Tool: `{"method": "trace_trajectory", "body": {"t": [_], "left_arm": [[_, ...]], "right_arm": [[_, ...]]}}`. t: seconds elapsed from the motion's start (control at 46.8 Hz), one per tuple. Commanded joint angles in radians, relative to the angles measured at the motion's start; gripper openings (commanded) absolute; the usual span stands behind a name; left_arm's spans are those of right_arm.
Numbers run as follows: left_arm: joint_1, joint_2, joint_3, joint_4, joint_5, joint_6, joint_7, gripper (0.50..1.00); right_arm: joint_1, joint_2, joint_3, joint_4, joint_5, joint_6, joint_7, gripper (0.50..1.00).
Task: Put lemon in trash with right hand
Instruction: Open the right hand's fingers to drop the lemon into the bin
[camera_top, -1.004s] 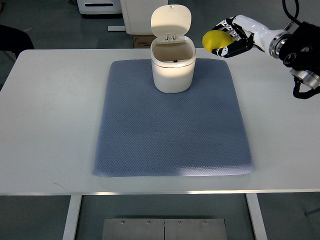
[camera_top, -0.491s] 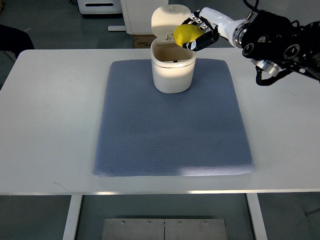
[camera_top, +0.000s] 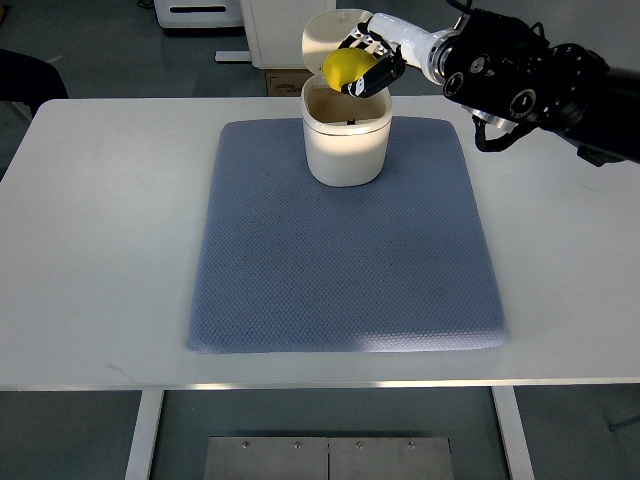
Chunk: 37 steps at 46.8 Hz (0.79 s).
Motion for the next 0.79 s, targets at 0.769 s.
{"method": "trace_trajectory", "body": {"t": [0.769], "left_arm": [[0.000, 0.000, 0.000, 0.000, -0.001, 0.000, 0.000, 1.000]], "right_arm": [[-0.079, 0.001, 0.004, -0.159, -0.041, 0.098, -0.060, 0.500]]}}
